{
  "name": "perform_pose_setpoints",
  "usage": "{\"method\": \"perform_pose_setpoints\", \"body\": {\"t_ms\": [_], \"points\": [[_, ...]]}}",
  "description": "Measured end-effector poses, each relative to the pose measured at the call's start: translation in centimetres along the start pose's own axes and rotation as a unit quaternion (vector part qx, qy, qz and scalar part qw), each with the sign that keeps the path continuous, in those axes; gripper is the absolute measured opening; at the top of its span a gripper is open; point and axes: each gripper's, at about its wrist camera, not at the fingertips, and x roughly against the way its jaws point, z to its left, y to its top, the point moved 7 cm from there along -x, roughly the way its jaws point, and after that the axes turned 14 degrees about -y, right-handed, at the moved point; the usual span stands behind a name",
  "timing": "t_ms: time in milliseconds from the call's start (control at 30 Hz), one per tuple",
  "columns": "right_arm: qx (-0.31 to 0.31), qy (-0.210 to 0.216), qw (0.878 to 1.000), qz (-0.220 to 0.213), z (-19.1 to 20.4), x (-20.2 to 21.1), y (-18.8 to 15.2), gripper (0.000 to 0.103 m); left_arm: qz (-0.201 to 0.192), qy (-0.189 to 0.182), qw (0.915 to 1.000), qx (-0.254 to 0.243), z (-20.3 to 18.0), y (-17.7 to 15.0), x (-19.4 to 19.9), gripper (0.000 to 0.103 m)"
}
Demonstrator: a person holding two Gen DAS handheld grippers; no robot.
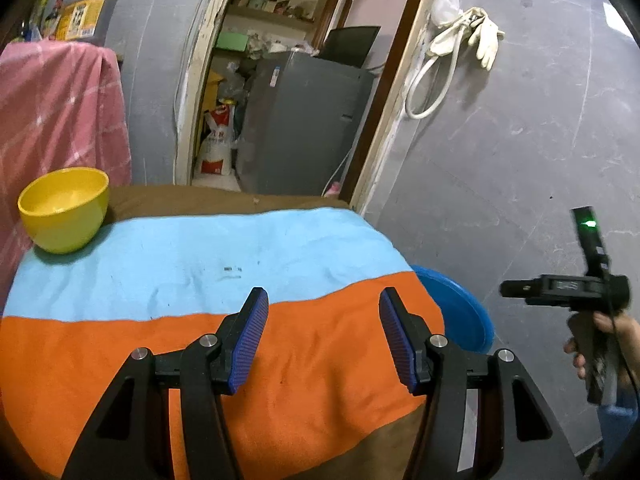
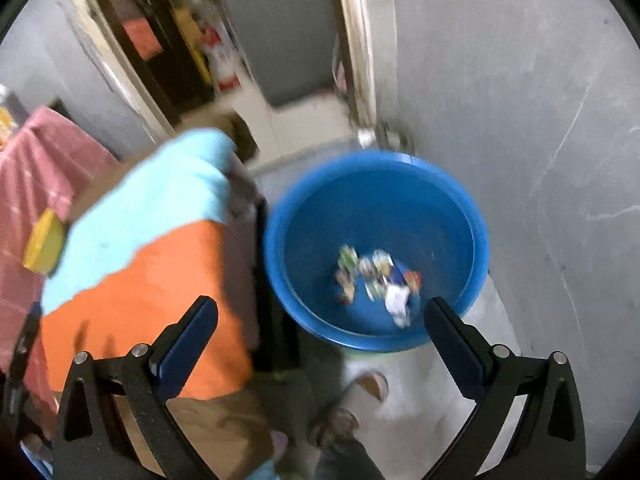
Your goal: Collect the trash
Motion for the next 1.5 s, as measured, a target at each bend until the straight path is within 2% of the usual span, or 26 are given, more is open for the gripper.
{"method": "perform_pose_setpoints", "body": {"t_ms": [167, 267, 500, 633, 800, 900, 1133, 1267, 1500], "points": [[-0.014, 0.010, 0.995, -0.096, 1.1, 5.7, -2.0, 0.103, -0.018, -0.002, 0.9997, -0.013, -0.9, 0.5, 1.5, 0.052], [-0.028, 0.014, 0.988, -0.152, 1.6, 8.6, -4.0, 0.103, -0.033, 0.002, 0.9990, -0.030, -1.5, 0.4, 3.0, 0.057], [-0.036, 0.000, 0.963, -0.268, 2.9, 13.5, -9.2, 0.103, -0.050, 0.004, 0.9972, -0.055, -2.6, -1.6, 6.1, 0.065], [-0.029, -0.008, 0.948, -0.316, 4.4, 14.9, -12.0, 0.103, -0.066, 0.009, 0.9959, -0.061, -2.9, -3.1, 8.2, 0.079], [-0.029, -0.018, 0.932, -0.361, 5.6, 16.0, -15.0, 0.103, -0.081, 0.029, 0.9933, -0.076, -2.8, -4.8, 10.9, 0.080], [-0.029, -0.021, 0.921, -0.388, 6.3, 16.5, -16.5, 0.103, -0.093, 0.040, 0.9922, -0.072, -2.2, -5.9, 12.4, 0.093], [-0.035, -0.021, 0.902, -0.429, 7.1, 17.3, -19.0, 0.103, -0.106, 0.058, 0.9907, -0.065, -1.2, -7.9, 14.4, 0.094], [-0.031, -0.023, 0.899, -0.436, 7.6, 16.9, -19.8, 0.103, -0.109, 0.069, 0.9895, -0.066, -0.5, -9.0, 15.2, 0.097], [-0.027, -0.028, 0.901, -0.432, 7.7, 15.9, -20.8, 0.103, -0.111, 0.081, 0.9887, -0.061, 0.0, -10.4, 15.4, 0.099]]}}
